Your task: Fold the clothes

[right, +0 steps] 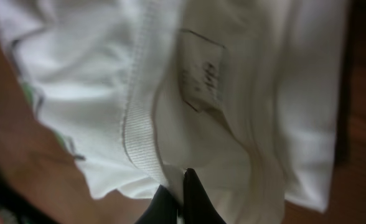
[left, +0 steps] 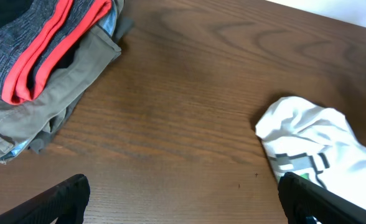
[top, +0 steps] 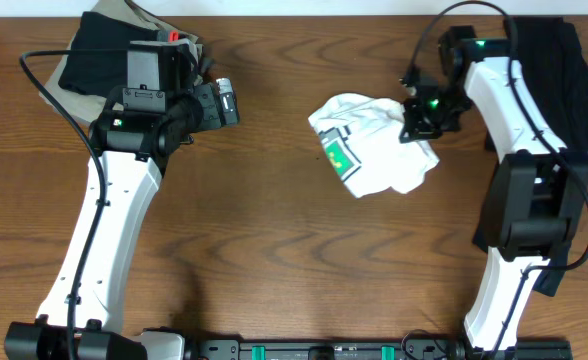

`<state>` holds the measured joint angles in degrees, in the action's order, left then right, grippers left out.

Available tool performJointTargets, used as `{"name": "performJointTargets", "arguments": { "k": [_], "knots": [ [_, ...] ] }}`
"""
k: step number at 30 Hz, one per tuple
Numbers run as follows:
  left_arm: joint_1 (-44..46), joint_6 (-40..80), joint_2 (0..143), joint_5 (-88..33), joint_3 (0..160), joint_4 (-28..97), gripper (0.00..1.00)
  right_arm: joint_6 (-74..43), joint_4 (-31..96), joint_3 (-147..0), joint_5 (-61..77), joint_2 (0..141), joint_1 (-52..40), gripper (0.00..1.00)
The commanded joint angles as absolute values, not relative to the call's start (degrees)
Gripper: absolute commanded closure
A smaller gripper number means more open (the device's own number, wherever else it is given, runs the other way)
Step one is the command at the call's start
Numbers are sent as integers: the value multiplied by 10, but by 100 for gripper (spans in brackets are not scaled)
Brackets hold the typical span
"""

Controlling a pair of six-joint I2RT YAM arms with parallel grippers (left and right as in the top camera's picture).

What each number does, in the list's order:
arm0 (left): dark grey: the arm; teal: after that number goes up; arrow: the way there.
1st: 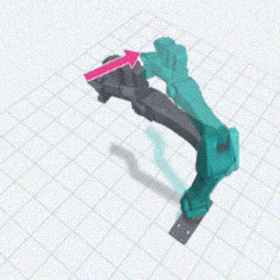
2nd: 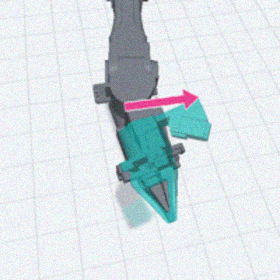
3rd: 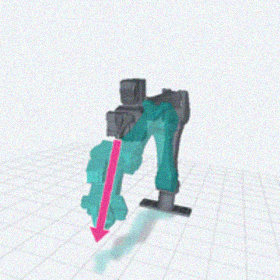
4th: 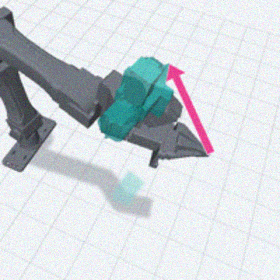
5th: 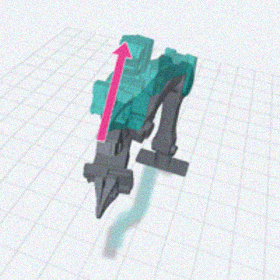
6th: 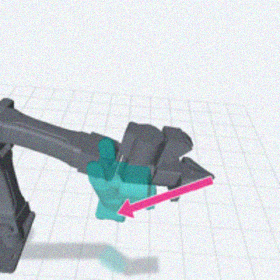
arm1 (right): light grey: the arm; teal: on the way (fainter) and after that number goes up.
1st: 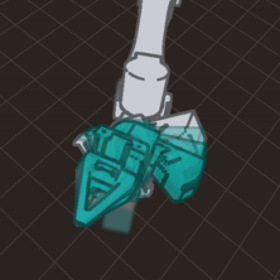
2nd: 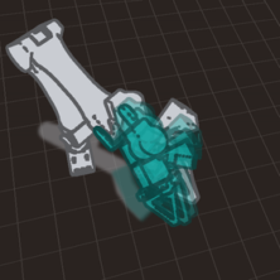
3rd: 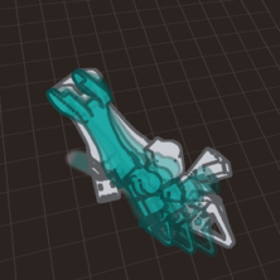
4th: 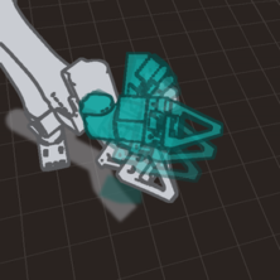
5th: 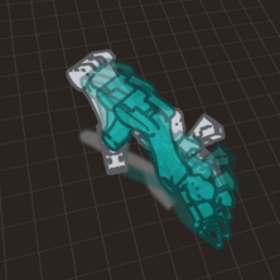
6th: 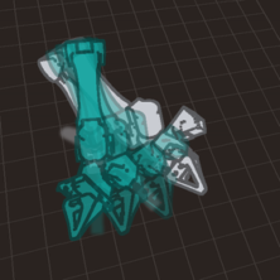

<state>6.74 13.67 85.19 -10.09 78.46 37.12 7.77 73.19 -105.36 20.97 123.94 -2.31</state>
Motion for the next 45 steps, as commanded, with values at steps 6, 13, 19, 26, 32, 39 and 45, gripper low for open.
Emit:
{"name": "performJointTargets", "arguments": {
  "k": [6, 13, 19, 26, 32, 39, 45],
  "knots": [
    [64, 131, 857, -93, 781, 373, 2, 79, 699, -1002, 121, 1239, -11, 90],
    [64, 131, 857, -93, 781, 373, 2, 60, 701, -987, 43, 1236, 3, 41],
    [64, 131, 857, -93, 781, 373, 2, 58, 752, -1079, 43, 1235, 33, 48],
    [64, 132, 857, -94, 777, 373, 2, 58, 728, -1138, 61, 1237, 40, 82],
    [64, 131, 857, -93, 773, 379, 2, 58, 726, -1102, 71, 1249, 30, 98],
    [64, 118, 858, -93, 772, 393, 2, 40, 656, -1024, 71, 1251, 30, 99],
    [64, 118, 858, -93, 772, 398, 2, 6, 563, -961, 77, 1252, 30, 99]
  ]
}}
